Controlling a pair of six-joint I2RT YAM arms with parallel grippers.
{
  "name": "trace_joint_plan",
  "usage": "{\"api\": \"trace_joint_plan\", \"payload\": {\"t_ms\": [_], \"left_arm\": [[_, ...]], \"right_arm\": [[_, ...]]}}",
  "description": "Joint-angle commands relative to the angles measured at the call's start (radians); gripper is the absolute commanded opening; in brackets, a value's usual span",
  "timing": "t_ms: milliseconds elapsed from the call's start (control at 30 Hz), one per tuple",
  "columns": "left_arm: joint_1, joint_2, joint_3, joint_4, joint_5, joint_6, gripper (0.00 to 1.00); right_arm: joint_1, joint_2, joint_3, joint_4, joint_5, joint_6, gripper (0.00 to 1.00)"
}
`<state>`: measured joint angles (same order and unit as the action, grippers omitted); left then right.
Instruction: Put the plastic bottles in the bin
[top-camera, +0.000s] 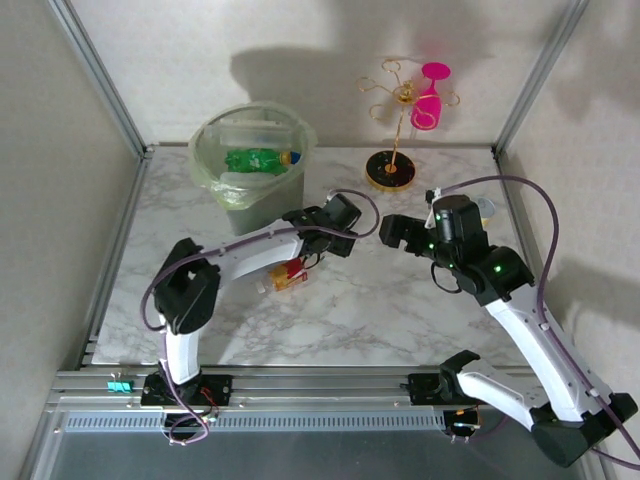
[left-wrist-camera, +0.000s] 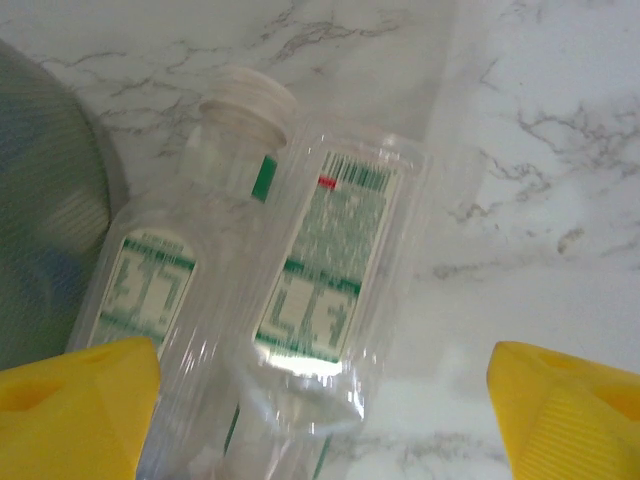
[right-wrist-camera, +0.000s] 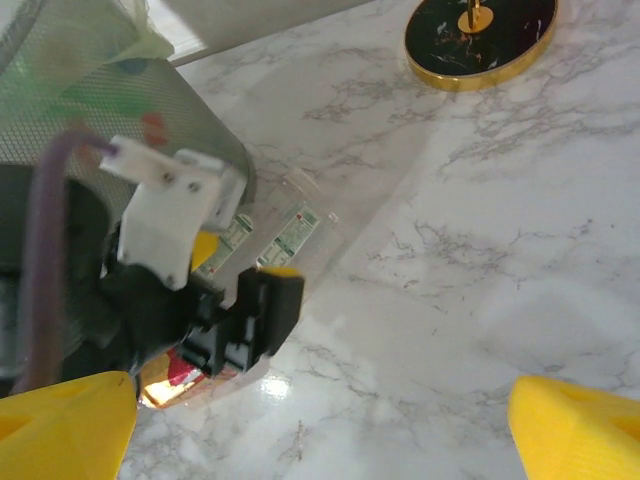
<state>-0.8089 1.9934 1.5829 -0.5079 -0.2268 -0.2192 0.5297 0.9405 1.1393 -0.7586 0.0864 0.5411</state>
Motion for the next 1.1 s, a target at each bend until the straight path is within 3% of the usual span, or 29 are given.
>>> {"api": "trace_joint_plan", "payload": {"t_ms": [0,267,800,1067], "left_arm": [[0.042,0.055,0.083,-0.001,0.018,0.027,0.84],[0.085,0.161,0.148,0.008,0.092,0.021,0.83],[0.052,0.193,0.12,0.028,0.188,0.047,0.73],[0.033,0.188,0.079,0.046,0.249,0.055,0.73]], "right_arm": [[-0.002,-0.021,-0.007,-0.04,0.034,0.021,0.96],[-0.005,-0.047,0.002,-0.102,0.063,0.019,0.96],[-0.004,-0.027,-0.004,-0.104,0.069,-0.005,0.97],[-0.004,-0.014,-0.013,-0.089,0.067,-0.014,0.97]]}}
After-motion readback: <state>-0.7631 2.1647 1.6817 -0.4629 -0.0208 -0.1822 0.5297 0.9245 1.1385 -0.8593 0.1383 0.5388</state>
